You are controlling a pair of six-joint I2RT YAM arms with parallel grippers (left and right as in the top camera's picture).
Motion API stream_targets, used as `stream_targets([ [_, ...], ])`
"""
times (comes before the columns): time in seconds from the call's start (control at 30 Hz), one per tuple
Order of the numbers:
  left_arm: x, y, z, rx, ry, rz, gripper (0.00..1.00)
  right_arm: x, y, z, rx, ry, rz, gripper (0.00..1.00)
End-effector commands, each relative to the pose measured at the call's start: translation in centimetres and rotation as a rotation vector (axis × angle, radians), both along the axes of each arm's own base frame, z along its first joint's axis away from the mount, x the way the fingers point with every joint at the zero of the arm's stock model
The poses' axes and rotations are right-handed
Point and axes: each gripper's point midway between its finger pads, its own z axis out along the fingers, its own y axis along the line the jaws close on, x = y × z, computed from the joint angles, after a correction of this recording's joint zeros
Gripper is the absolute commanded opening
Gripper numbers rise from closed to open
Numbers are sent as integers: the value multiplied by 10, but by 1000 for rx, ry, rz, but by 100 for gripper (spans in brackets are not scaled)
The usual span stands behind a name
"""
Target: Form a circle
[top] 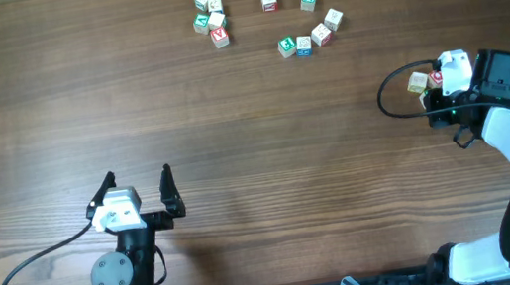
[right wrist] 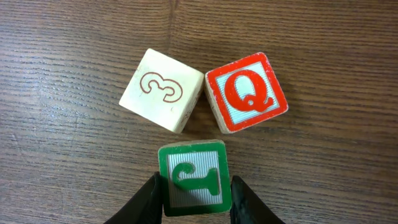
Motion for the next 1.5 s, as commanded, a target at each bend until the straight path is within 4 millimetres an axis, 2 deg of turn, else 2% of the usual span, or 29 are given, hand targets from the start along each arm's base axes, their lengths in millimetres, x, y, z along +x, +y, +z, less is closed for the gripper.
stream_targets([
  [0.0, 0, -4, -1, -8, -1, -20, 100, -5, 5, -7, 24, 24, 14, 30],
  [0.5, 0, -4, -1, -8, -1, -20, 100, -14, -4, -12, -5, 74, -43, 28],
  [0.7, 0, -4, -1, -8, -1, -20, 100, -19, -16, -12, 12, 77, -102, 27],
  [1.47, 0, -4, -1, -8, -1, -20, 100, -4, -4, -4, 64, 0, -30, 26],
])
